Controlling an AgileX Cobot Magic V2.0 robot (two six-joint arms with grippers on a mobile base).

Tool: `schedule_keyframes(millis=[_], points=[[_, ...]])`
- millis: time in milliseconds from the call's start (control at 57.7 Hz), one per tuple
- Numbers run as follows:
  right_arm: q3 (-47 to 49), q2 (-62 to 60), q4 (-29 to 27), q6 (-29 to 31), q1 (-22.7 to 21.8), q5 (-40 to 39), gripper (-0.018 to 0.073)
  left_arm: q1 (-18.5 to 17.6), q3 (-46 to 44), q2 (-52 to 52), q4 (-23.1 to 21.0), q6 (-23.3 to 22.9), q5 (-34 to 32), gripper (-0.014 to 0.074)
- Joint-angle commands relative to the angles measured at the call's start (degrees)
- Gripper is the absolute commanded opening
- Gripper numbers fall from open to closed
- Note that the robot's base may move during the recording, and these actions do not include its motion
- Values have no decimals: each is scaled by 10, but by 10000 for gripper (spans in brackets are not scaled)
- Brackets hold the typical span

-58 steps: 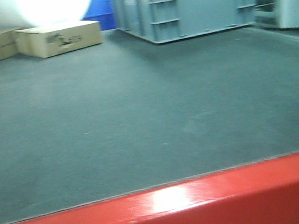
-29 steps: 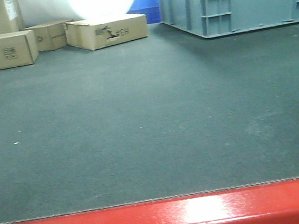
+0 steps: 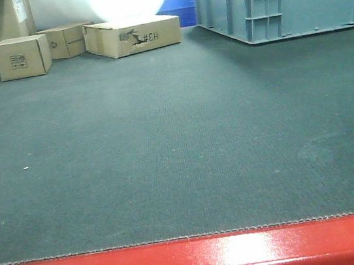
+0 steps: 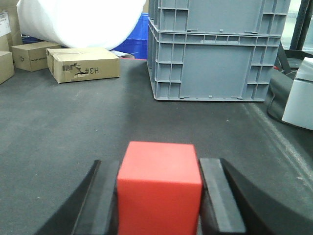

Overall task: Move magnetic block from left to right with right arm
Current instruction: 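Drive up to the far side of the table facing the crates, then lower the red cube onto the table and open the right gripper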

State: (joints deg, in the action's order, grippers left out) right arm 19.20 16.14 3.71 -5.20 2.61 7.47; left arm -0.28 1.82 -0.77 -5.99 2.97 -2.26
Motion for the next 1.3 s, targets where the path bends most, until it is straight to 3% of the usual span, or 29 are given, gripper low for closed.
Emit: schedule_keyframes(millis=[0, 849, 1074, 1282], points=[[16, 6, 6, 4, -3, -52, 324, 0, 4, -5, -3, 0, -50, -126], [12, 10, 6, 4, -3, -63, 324, 0, 4, -5, -3, 0, -50, -126], [40, 122, 0, 2, -2, -65, 324, 0, 4, -5, -3, 0, -50, -126], [98, 268, -4, -47, 27, -62, 324, 0, 4, -5, -3, 0, -50, -126]])
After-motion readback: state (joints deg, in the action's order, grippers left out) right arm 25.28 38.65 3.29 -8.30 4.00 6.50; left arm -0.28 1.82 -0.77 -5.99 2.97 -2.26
